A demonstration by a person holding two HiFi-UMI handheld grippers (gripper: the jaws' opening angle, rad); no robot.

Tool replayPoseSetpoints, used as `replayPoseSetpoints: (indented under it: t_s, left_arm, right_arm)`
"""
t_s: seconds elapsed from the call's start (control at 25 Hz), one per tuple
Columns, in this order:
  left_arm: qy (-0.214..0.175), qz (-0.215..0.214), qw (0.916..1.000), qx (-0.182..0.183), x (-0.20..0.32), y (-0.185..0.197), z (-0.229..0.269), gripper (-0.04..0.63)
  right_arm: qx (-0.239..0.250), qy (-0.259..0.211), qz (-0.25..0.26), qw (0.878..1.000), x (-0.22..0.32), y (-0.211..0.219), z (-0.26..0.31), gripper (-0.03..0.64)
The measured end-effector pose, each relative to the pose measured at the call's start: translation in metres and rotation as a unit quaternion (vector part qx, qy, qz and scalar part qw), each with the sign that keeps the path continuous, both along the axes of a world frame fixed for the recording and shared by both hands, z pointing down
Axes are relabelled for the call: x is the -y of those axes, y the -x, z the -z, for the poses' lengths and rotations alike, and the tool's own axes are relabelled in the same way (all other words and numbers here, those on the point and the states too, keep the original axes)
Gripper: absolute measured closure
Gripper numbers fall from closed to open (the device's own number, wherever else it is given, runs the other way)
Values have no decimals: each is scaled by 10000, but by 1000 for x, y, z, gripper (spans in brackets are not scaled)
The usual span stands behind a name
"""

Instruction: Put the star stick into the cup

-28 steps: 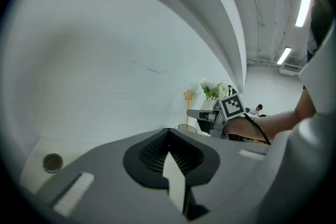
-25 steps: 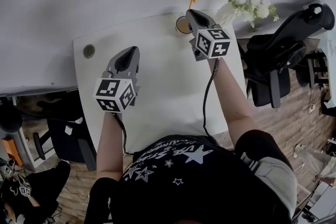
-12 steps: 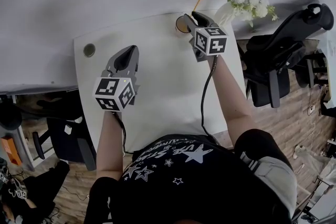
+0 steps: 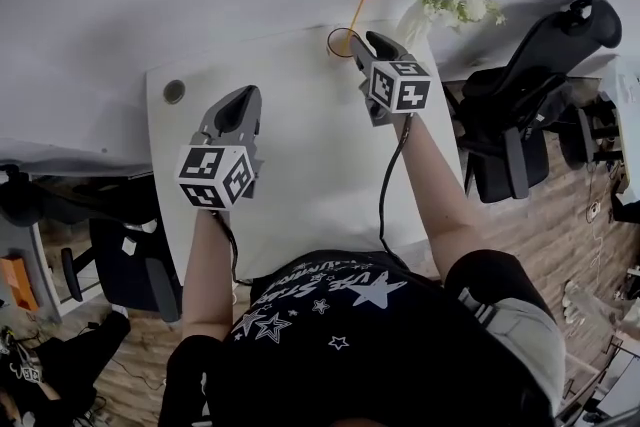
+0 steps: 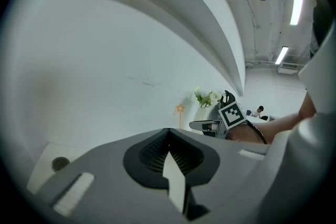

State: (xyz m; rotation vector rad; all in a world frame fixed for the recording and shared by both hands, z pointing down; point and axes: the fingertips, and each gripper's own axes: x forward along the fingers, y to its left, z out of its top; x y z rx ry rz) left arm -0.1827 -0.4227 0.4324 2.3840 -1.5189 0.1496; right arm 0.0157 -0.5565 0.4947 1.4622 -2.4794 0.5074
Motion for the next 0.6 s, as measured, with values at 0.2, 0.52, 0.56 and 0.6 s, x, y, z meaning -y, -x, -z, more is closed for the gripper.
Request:
replayPoseSetpoints:
  t_s: [0.2, 0.52, 0.56, 0.6]
  left_arm:
    - [-183, 9, 9998, 22, -21, -4, 18, 595]
    - [-394, 76, 9992, 61, -58, -13, 41, 595]
    - [-418, 76, 9991, 73, -65, -15, 44, 595]
    - [-444, 76, 9989, 82, -71, -18, 46, 595]
  right_arm:
    - [128, -173, -22, 9998, -26, -5, 23, 477]
    - [356, -326, 17, 9988, -77, -17, 59, 518]
    - [402, -340, 23, 9986, -84, -20, 63, 520]
    - [447, -357, 34, 9984, -91, -21, 67, 522]
